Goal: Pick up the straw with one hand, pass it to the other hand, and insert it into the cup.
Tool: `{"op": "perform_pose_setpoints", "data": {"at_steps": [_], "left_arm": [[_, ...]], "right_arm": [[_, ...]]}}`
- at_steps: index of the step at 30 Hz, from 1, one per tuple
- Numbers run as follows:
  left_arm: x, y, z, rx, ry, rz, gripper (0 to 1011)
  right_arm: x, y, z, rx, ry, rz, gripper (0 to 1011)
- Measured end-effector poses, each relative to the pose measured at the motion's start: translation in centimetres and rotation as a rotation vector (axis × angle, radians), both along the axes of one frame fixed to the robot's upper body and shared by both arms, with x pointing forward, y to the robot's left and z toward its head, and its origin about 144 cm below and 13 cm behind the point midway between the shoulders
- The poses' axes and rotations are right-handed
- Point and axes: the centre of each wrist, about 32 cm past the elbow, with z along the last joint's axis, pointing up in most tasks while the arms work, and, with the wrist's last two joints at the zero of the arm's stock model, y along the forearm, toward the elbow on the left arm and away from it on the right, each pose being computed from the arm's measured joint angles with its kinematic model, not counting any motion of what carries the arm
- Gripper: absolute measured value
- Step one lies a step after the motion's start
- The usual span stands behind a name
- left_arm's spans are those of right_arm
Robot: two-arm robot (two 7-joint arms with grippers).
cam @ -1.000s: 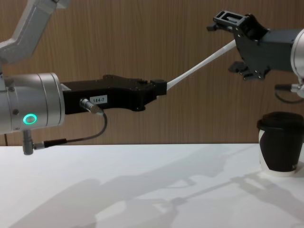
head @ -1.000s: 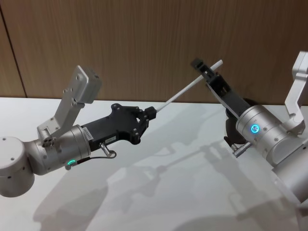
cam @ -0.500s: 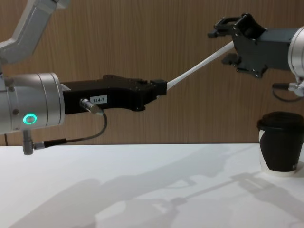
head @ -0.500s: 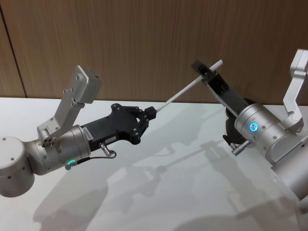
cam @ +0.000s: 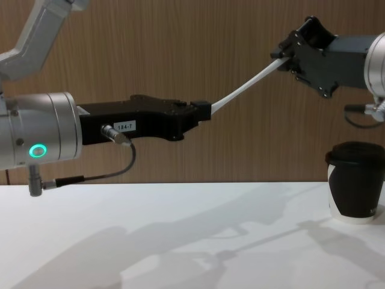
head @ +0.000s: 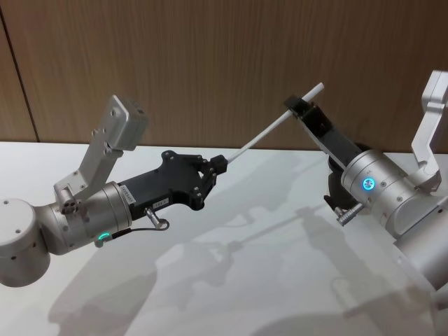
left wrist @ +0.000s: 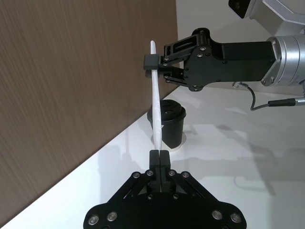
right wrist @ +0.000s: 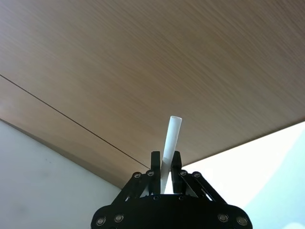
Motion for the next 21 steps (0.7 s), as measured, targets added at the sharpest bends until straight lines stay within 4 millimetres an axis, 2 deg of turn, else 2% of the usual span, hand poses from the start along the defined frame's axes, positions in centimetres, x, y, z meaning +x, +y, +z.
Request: {"op": "perform_pose_setpoints", "data": {"at_steps": [2, 8, 21], "left_arm": [[0.0, 0.0, 0.0, 0.0, 0.0, 0.0, 7], [0.0, 0.0, 0.0, 0.0, 0.0, 0.0, 8], [0.0, 0.0, 0.0, 0.0, 0.0, 0.0, 8]], "right_arm": [[0.01, 0.01, 0.01, 0.0, -0.001, 0.0, 100], [0.02, 0.01, 0.0, -0.001, 0.0, 0.001, 49], [0.04, -0.01, 0.01, -0.001, 0.0, 0.001, 5]]}}
